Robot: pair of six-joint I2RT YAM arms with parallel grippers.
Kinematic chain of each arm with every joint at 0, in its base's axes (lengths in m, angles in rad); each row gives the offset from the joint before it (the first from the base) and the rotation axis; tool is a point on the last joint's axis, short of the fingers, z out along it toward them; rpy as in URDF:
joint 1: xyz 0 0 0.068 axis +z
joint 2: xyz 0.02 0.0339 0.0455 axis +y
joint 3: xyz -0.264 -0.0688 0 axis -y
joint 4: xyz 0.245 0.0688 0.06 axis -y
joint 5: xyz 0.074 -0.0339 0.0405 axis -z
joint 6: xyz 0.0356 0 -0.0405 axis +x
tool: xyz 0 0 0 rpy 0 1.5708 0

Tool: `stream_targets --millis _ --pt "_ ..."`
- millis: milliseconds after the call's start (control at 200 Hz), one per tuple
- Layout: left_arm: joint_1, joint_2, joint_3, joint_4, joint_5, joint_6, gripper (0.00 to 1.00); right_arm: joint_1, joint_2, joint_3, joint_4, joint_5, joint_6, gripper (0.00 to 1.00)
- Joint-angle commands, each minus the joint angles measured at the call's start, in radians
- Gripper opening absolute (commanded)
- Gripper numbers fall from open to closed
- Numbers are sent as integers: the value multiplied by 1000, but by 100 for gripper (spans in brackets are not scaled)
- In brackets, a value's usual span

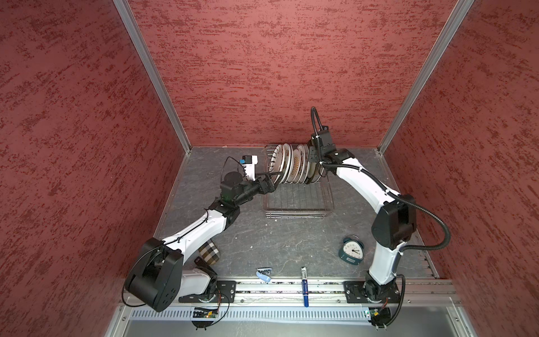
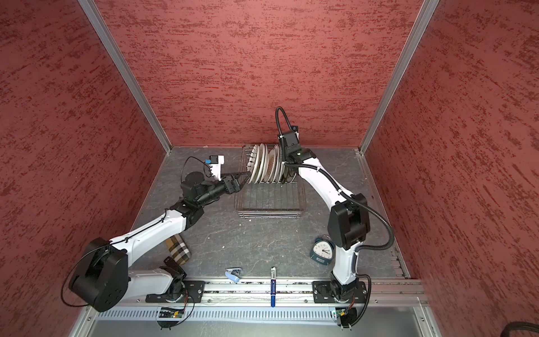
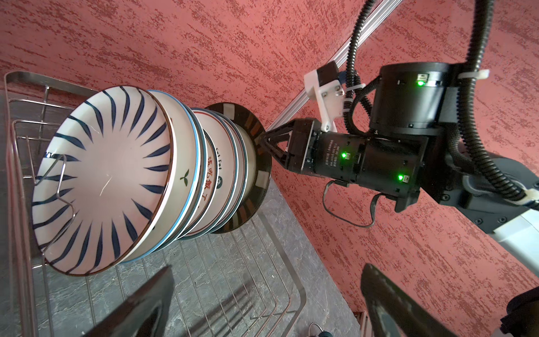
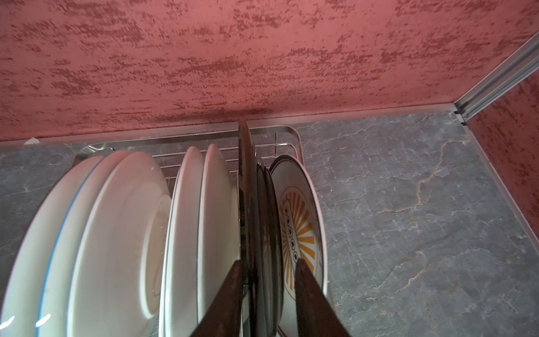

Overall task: Unload the plates from the dish rack
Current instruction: 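Grasp the brown-rimmed patterned plate rim with the right gripper while left gripper waits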

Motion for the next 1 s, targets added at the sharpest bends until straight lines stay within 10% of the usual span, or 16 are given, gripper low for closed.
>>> stream_targets --millis 0,992 --pt "-8 10 32 -31 8 29 99 -3 29 57 -41 33 5 22" --pt "-10 70 58 -32 3 47 99 -17 182 208 -98 97 -31 4"
